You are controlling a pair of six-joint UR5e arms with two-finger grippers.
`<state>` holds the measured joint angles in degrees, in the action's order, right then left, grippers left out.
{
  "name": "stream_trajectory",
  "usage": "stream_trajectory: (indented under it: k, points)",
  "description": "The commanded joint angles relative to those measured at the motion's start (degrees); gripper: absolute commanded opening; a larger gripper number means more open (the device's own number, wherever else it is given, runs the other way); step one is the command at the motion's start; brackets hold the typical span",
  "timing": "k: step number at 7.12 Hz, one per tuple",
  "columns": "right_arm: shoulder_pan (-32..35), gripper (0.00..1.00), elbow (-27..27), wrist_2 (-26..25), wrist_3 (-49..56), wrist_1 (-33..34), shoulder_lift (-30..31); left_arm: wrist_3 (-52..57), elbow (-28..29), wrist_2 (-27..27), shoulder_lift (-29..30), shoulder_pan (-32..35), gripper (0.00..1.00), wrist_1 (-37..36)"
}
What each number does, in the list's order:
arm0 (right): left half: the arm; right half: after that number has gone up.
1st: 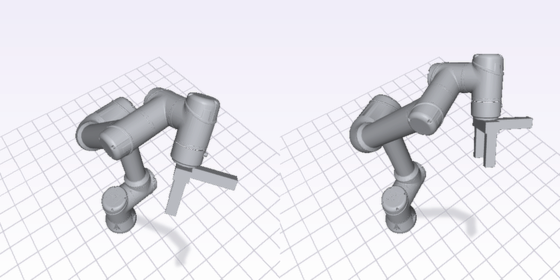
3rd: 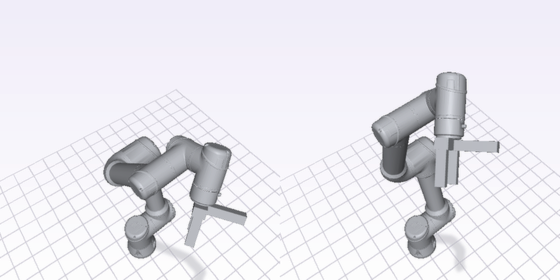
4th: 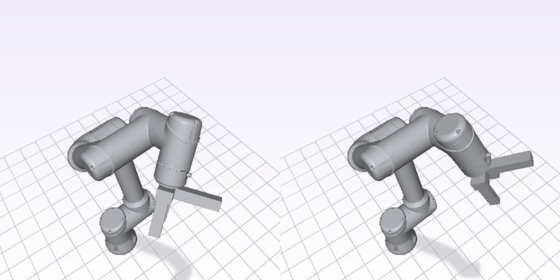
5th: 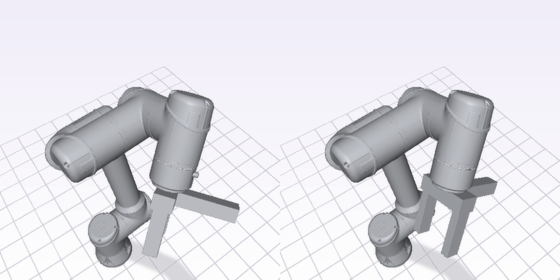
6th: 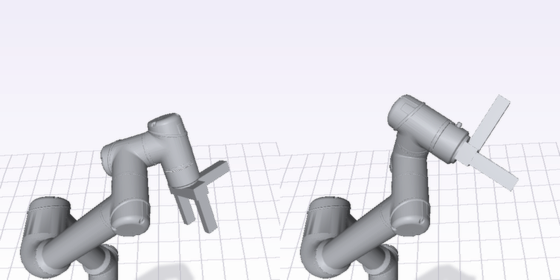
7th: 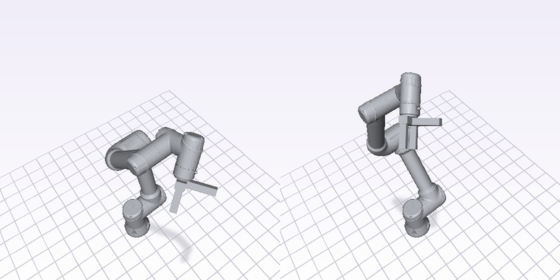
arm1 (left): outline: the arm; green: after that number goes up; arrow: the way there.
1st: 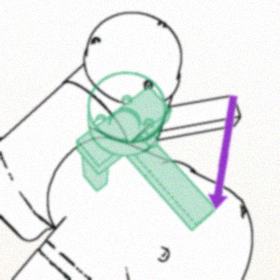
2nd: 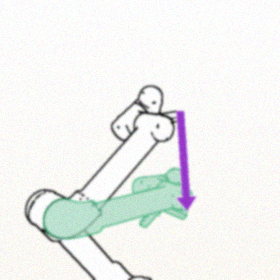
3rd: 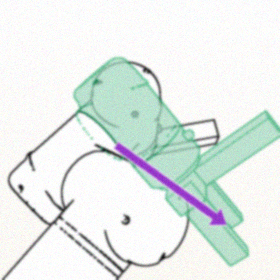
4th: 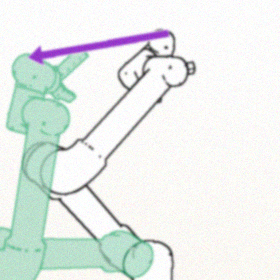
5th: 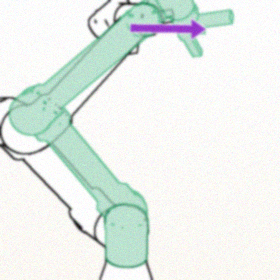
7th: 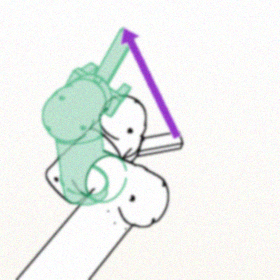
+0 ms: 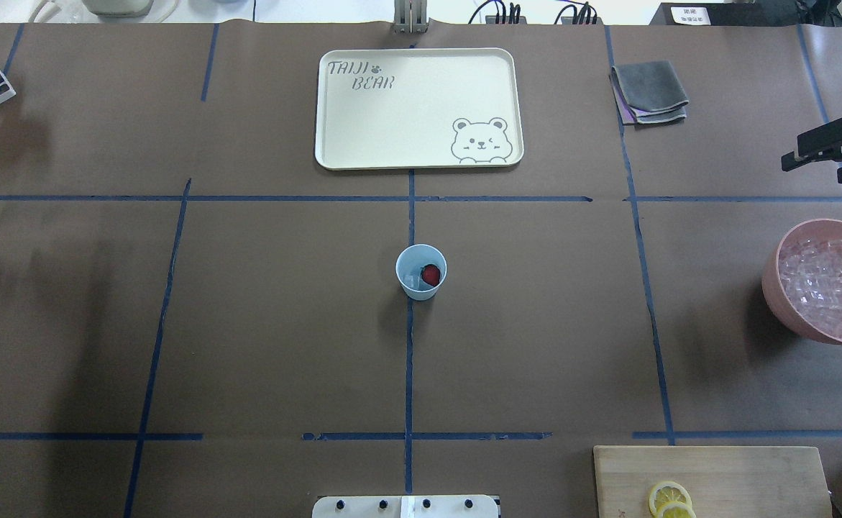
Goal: Mash ice and strawberries in cup
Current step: 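Lift the steel muddler with the left gripper and carry it toward the cup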
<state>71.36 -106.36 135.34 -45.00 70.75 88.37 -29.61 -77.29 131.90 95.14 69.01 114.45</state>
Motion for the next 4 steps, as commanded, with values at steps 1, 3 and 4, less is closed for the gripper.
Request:
stream_trajectory:
  k: [1,3,4]
  points:
    - [0.01,1.00,0.01,-0.07,0.00,0.00,0.04,-0.01,0.83,-0.16,0.04,-1.67,0.86,0.16]
    - [-0.08,1.00,0.01,-0.07,0.00,0.00,0.04,0.17,0.91,-0.16,0.04,-2.47,0.85,0.16]
    - [-0.08,1.00,0.01,-0.07,0.00,0.00,0.13,0.25,1.18,-0.16,0.04,-2.56,0.84,0.16]
